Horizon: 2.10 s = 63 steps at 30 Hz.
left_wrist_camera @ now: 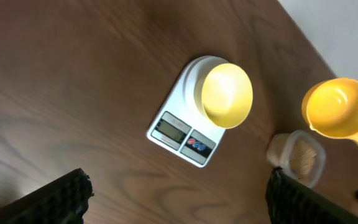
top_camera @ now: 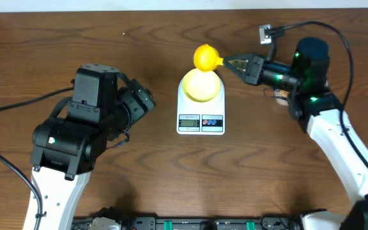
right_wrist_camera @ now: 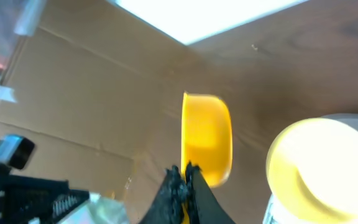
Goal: Scoop item into bowl and weigh 50g on scale
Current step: 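Carry the scoop with the right gripper to the soybean tub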
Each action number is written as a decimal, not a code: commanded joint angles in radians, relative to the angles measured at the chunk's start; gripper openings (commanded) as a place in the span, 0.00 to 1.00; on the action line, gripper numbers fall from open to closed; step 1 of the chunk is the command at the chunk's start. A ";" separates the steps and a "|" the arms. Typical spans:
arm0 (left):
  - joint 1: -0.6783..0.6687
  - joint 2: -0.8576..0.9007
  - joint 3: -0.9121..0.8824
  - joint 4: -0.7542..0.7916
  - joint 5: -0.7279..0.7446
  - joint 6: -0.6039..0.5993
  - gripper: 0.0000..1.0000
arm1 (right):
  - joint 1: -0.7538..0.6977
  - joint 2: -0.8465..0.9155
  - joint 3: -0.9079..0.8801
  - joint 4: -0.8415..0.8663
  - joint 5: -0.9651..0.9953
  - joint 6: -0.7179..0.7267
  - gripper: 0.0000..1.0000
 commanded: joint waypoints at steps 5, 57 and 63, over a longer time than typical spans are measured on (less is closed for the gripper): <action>0.002 0.002 0.011 -0.006 -0.025 0.364 0.92 | -0.009 -0.070 0.201 -0.435 0.275 -0.292 0.01; 0.002 0.002 0.011 0.002 -0.025 0.491 0.92 | -0.007 -0.074 0.507 -1.063 0.805 -0.481 0.01; 0.002 0.001 0.011 0.002 -0.025 0.491 0.92 | -0.007 -0.074 0.506 -1.061 0.805 -0.481 0.01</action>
